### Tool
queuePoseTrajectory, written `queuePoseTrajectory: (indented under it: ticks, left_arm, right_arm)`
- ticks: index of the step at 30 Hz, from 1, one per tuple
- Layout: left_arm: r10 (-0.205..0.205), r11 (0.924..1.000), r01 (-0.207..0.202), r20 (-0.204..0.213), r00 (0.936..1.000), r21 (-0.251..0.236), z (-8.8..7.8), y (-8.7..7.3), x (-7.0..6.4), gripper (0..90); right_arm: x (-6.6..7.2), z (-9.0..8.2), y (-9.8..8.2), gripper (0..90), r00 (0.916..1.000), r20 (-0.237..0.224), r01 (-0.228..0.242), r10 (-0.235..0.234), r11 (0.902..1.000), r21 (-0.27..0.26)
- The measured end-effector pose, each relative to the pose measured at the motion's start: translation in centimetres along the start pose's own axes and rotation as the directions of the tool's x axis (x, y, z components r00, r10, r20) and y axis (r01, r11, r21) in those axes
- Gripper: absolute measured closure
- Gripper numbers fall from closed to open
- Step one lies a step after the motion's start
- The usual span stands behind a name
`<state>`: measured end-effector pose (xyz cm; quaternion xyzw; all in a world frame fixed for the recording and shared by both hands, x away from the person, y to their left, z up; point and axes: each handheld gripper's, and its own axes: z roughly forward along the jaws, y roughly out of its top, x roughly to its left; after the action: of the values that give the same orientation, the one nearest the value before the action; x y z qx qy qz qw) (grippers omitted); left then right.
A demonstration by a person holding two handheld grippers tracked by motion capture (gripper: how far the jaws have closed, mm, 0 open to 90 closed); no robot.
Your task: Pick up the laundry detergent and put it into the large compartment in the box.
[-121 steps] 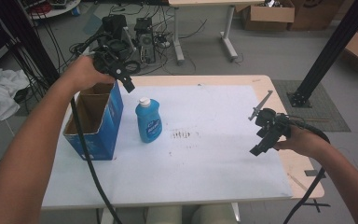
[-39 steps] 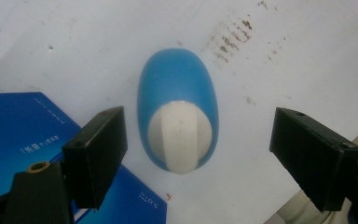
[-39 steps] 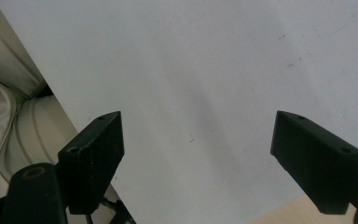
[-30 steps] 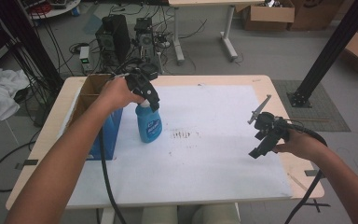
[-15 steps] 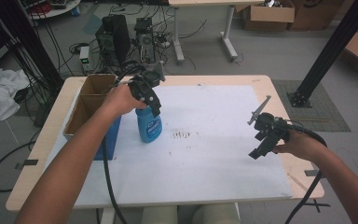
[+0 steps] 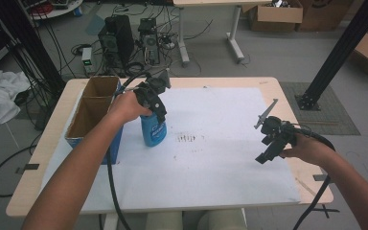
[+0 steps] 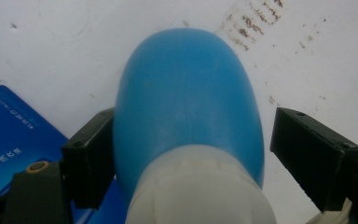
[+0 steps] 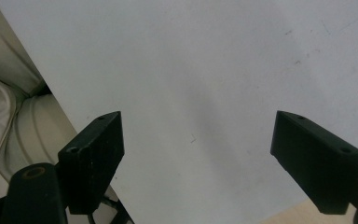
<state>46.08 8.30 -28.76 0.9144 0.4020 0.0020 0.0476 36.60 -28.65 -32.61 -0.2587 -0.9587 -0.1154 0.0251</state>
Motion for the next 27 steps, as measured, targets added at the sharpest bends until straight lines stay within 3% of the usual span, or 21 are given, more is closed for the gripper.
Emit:
queuePoseTrajectory:
  ticks: [27]
  left_arm:
    - [-0.006, 0.9999, 0.006, -0.007, 1.0000, -0.011, 0.11, 0.00, 0.09, 25.6]
  right_arm:
    - [-0.15, 0.15, -0.14, 17.2, 1.0000, -0.003, -0.003, 0.003, 1.0000, -0.007]
